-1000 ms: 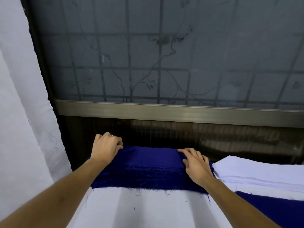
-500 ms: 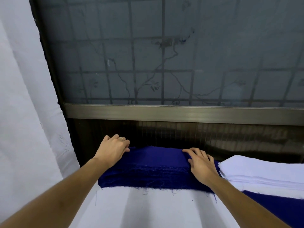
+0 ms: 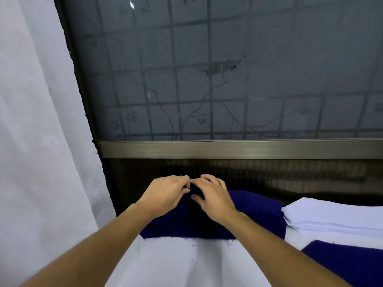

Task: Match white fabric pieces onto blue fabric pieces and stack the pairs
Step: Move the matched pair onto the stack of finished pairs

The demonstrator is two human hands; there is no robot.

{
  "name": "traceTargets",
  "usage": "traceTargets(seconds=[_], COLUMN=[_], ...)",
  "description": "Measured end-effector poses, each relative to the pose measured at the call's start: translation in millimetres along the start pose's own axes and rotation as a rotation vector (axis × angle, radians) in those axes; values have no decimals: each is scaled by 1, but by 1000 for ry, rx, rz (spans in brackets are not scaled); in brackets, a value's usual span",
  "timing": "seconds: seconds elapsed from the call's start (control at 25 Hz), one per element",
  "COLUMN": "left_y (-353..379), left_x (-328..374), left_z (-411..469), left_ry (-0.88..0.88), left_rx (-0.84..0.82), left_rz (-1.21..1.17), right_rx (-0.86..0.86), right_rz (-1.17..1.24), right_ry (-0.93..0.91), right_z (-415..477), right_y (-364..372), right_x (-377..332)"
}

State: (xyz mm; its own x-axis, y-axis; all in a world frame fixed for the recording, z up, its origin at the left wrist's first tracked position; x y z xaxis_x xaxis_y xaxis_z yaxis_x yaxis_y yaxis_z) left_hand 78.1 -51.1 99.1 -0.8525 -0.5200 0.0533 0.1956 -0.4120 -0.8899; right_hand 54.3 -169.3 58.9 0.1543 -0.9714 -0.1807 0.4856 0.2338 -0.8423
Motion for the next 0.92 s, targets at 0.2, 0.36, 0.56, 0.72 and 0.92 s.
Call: traceTargets(seconds=[0.2, 0.36, 0.56, 0.72, 0.92], left_y=[-39, -67, -81, -90, -86], left_x=[3, -6, 1, -2, -15], left_z=[-6, -16, -21, -30, -47], left_ry=[-99, -218, -256, -310, -425], left_rx=[45, 85, 119, 142, 111], left_rz=[92, 69, 20, -43, -133], right_rx=[-78, -114, -189, -214, -226], right_rz=[30, 101, 135, 165, 222], right_ry=[91, 210, 277, 331, 437], right_z=[-7, -35, -64, -91, -130], right_y=[-16, -48, -80, -102, -120], right_x=[15, 49, 70, 87, 115])
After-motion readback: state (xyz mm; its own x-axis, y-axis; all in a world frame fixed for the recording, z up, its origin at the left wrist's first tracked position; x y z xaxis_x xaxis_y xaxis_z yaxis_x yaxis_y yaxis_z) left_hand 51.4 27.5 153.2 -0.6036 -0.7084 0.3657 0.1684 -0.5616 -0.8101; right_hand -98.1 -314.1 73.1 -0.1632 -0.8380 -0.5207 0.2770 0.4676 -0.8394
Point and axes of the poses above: each hand's wrist, its own z-axis towards the middle knuckle, its own y-axis out of the palm, x = y × z, the point moved 9 cm from there along z, towards the middle knuckle, and after that the axes turned 10 degrees about -z, right-handed, at the moved point
